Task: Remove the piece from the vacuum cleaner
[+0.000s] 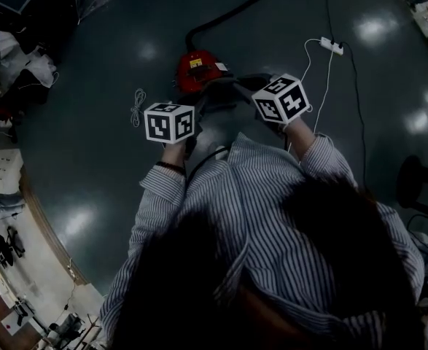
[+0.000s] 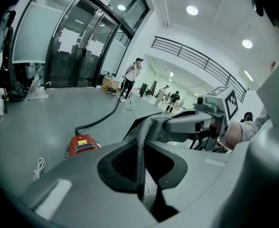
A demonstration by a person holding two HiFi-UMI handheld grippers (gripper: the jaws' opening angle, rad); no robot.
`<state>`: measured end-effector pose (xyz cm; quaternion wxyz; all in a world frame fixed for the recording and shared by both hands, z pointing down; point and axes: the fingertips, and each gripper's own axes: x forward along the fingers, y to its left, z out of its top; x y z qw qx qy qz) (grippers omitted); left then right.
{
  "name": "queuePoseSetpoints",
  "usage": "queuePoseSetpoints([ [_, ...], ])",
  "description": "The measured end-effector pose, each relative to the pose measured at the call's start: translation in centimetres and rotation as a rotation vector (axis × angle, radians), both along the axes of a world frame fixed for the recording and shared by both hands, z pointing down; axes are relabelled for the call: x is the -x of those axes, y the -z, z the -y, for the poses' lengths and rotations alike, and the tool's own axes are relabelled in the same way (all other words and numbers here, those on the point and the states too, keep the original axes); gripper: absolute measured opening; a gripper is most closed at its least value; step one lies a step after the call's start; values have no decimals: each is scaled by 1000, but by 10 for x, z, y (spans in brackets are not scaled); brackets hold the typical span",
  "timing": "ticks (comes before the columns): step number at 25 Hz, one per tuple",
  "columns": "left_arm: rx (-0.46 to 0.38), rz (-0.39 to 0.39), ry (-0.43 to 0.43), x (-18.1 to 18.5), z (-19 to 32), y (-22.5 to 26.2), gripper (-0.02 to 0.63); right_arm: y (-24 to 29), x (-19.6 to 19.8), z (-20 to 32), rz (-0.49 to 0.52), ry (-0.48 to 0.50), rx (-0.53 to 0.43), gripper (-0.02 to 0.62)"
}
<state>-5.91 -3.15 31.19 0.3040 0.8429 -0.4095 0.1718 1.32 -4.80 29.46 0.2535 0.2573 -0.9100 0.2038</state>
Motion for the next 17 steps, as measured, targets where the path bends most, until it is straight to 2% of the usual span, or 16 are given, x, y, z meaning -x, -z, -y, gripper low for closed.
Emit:
queuePoseSetpoints([
  [5,10,-25,-1,-4,2,-1,29,0,-3,2,-4,-3,1,21],
  [17,18,-19,-14,-4,6,-6,29,-6,-3,7,-6,5,3,21],
])
